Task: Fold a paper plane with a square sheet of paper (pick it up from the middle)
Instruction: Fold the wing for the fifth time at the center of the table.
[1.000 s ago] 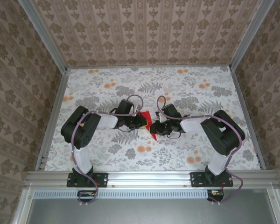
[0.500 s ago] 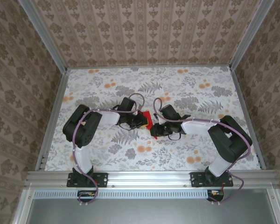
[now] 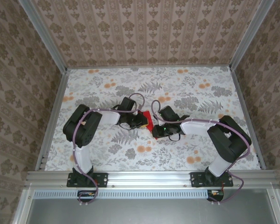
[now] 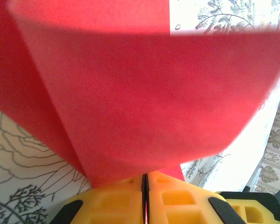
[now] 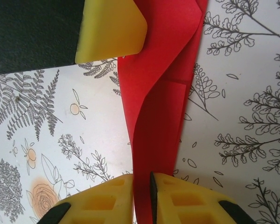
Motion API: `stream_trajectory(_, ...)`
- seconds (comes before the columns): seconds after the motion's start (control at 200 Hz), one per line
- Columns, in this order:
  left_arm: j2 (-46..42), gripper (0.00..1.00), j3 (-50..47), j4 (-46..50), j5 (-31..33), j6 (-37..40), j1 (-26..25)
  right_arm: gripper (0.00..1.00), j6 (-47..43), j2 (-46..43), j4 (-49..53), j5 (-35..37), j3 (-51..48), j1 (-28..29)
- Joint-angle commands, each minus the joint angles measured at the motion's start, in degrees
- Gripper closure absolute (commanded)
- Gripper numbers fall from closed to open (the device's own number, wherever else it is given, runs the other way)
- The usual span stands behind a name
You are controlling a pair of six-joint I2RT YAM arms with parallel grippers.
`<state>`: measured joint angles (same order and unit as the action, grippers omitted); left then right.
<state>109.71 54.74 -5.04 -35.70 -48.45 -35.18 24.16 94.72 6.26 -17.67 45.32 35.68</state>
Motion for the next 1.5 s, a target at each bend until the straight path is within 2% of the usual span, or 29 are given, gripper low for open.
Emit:
stream_trajectory(0.0, 1.91, 0.88, 0.83, 3.20, 2.09, 1.78, 0.02, 0.85, -1.06, 0.92, -0.06, 2.72, 0.10, 0.27)
stream_trajectory(0.205, -1.11, 0.84, 0.78, 0.33, -0.04, 2.59, 0.29, 0.95, 0.03, 1.25, -1.14, 1.00, -0.05, 0.09)
stream_trajectory(0.355, -5.71, 0.78, -2.64, -6.88, -0.75, 2.05, 0.11, 0.97, 3.87, 1.48, -5.81, -4.57, -1.84, -1.82)
stream_trajectory(0.385, -6.41, 0.77, -3.31, -8.02, -2.56, 2.04, 0.03, 0.97, 4.61, 1.56, -6.63, -5.38, -2.19, -2.26)
stream_trajectory(0.65, -8.59, 0.77, -9.11, -16.42, -3.85, 0.80, -1.50, 0.97, 8.85, 3.22, -10.17, -9.98, -3.40, -4.70)
stream_trajectory(1.075, -4.74, 0.83, -8.49, -17.32, -3.65, 1.60, -3.14, 0.98, 15.40, 6.09, -13.71, -13.88, -4.89, -7.35)
stream_trajectory(1.495, -1.39, 0.85, -6.32, -16.67, -3.16, 1.60, -3.22, 0.98, 16.96, 7.23, -14.93, -15.64, -5.52, -8.34)
